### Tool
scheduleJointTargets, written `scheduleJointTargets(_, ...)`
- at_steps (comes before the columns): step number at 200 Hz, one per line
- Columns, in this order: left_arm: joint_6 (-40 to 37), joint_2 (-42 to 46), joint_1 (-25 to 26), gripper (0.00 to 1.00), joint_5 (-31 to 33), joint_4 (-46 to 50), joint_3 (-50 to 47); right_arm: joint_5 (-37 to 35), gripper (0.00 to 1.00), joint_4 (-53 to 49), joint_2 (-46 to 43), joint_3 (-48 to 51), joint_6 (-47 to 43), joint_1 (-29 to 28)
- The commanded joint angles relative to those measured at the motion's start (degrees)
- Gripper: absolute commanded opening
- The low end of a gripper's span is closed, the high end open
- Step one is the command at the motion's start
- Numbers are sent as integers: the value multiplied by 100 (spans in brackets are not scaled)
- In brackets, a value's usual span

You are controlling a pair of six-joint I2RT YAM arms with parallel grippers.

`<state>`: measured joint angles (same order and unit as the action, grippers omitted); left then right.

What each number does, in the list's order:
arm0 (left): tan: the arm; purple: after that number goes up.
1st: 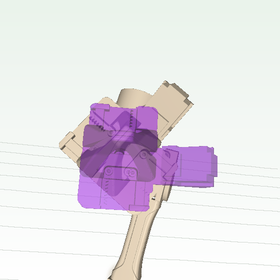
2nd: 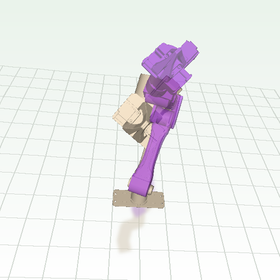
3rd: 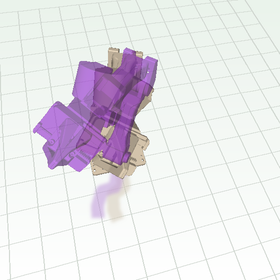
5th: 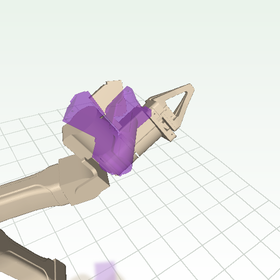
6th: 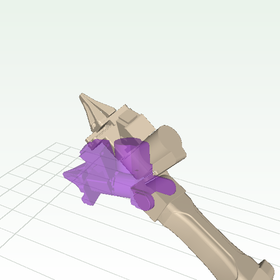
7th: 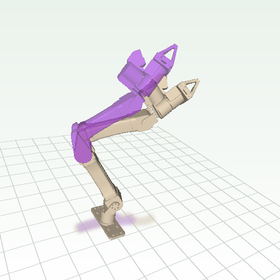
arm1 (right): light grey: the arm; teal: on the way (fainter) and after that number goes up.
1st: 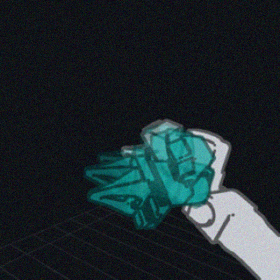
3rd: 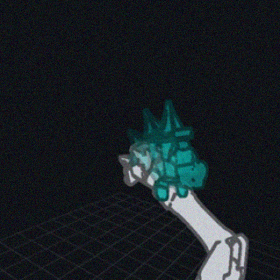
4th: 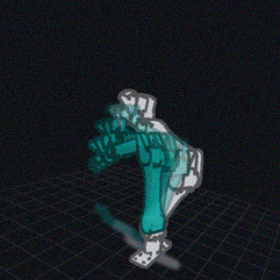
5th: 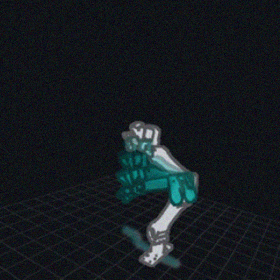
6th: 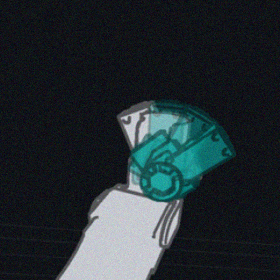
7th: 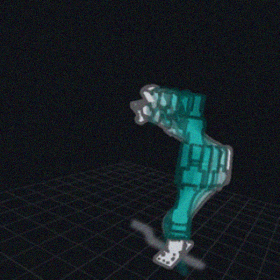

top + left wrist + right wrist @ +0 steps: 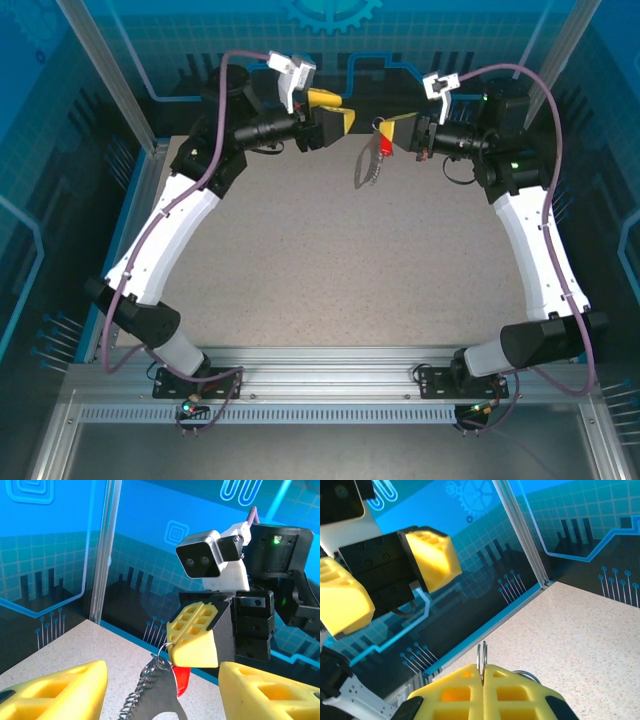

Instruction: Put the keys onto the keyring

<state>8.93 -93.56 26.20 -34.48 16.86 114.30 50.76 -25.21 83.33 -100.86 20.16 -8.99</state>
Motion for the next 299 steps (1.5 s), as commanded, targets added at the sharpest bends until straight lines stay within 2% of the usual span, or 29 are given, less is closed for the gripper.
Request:
scheduleJointTargets(1, -296, -225, -60, 62, -541, 713, 399, 281, 0, -720, 109, -291, -667, -76)
scheduleJointTargets(51, -409, -564, -97, 58, -1134, 1364, 941, 664, 0, -1058, 301, -660, -882, -157)
scheduleJointTargets(82, -452, -670, -97, 57, -1264, 1508, 1052, 898, 0, -1106, 436, -885, -855, -188)
scheduleJointTargets(226, -29, -985, -106, 55, -1624, 1097, 1295, 1173, 0, -1258, 831, -1555, -828, -419)
scheduleJointTargets(272, 12, -1012, -106, 45, -1674, 983, 1298, 1129, 0, -1306, 878, -1568, -873, -439)
scheduleJointTargets(299, 213, -990, -183, 33, -1787, 727, 1238, 1082, 0, -1347, 887, -1560, -917, -437)
